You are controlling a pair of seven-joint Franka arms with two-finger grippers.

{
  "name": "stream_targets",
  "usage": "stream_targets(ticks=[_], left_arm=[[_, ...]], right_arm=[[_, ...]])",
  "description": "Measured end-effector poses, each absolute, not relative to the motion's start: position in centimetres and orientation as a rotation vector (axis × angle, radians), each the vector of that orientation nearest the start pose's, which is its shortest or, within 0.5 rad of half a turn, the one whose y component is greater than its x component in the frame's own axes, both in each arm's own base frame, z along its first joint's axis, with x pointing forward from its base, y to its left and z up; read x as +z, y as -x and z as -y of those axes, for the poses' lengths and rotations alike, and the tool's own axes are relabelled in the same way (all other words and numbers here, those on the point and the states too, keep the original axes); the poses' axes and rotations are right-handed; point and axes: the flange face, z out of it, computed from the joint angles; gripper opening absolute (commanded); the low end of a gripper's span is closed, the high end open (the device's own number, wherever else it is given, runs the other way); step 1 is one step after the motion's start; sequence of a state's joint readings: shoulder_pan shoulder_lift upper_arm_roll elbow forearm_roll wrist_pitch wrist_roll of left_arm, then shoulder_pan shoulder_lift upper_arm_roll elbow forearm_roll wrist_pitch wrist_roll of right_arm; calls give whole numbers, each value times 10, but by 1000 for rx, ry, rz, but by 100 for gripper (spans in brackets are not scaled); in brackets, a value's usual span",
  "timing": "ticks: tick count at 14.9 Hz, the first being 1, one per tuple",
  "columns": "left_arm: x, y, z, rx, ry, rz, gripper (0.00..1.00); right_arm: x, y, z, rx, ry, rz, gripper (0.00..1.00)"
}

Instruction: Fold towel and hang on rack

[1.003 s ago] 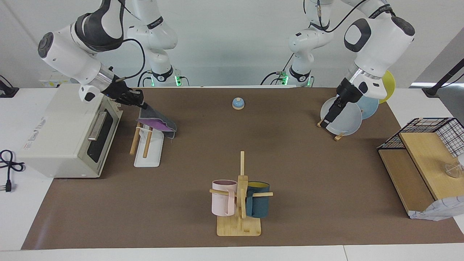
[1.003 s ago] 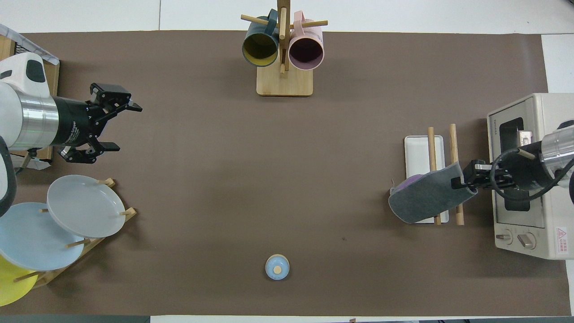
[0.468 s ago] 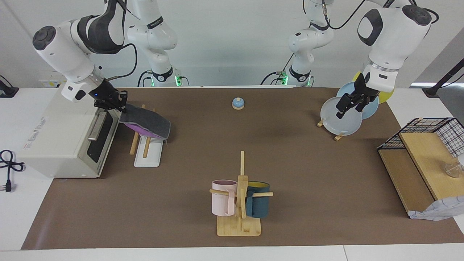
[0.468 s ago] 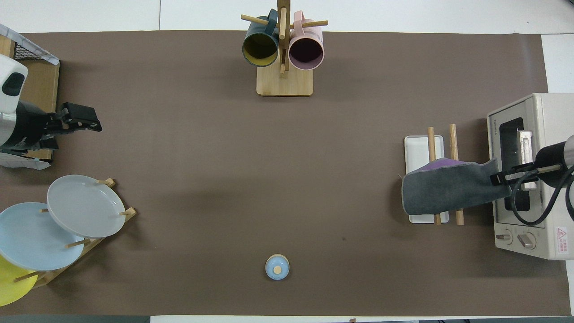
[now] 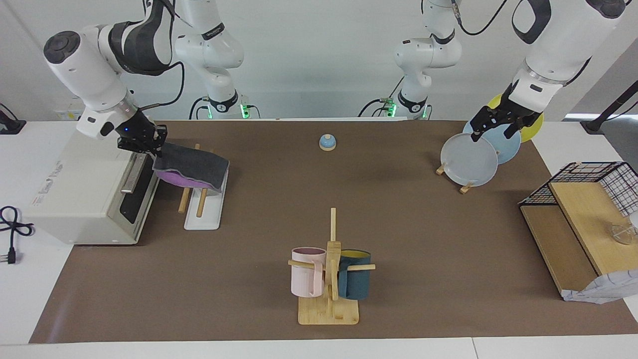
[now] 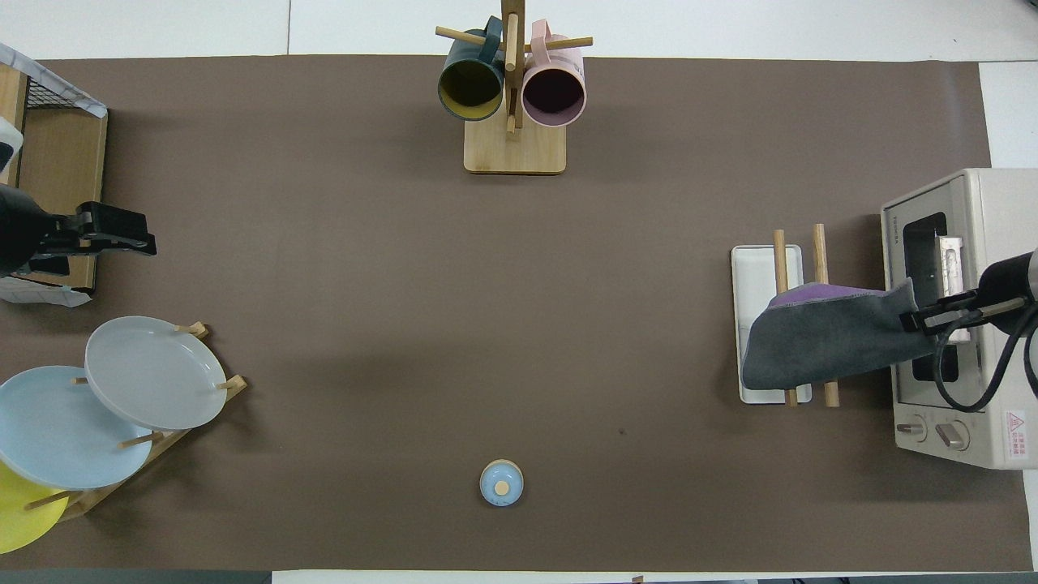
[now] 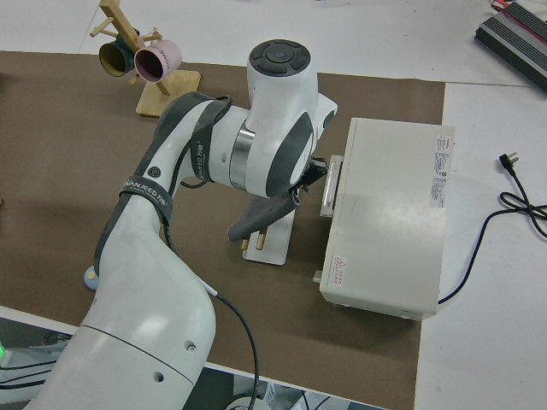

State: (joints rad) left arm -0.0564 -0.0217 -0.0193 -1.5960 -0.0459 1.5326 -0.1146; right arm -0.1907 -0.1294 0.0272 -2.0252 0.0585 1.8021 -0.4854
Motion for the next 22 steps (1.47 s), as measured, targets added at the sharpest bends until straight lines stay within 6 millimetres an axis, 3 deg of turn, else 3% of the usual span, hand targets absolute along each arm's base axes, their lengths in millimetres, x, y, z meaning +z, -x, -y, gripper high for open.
stream_targets(ticks=[2, 11, 16, 17, 18, 19, 20, 22], left_arm=[[629, -544, 52, 64, 3182, 40, 100], [617, -545, 57, 96, 3147, -57, 100], [615, -548, 57, 94, 3147, -64, 100], [614, -549, 57, 92, 3147, -65, 100], [612, -550, 57, 91, 3147, -65, 100], [611, -551, 57, 94, 3147, -65, 100], [611, -551, 57, 95, 3147, -64, 100], [611, -551, 56, 93, 3147, -62, 100]], right_arm=[[494, -502, 79, 117, 3025, 463, 0], [446, -486, 108, 133, 3021, 434, 0], [435, -483, 108, 134, 3022, 431, 0], [434, -483, 108, 136, 3021, 431, 10], [434, -483, 108, 137, 3021, 431, 25], [434, -483, 107, 138, 3020, 433, 67], [434, -483, 104, 140, 3017, 442, 100], [434, -484, 96, 145, 3013, 462, 100]])
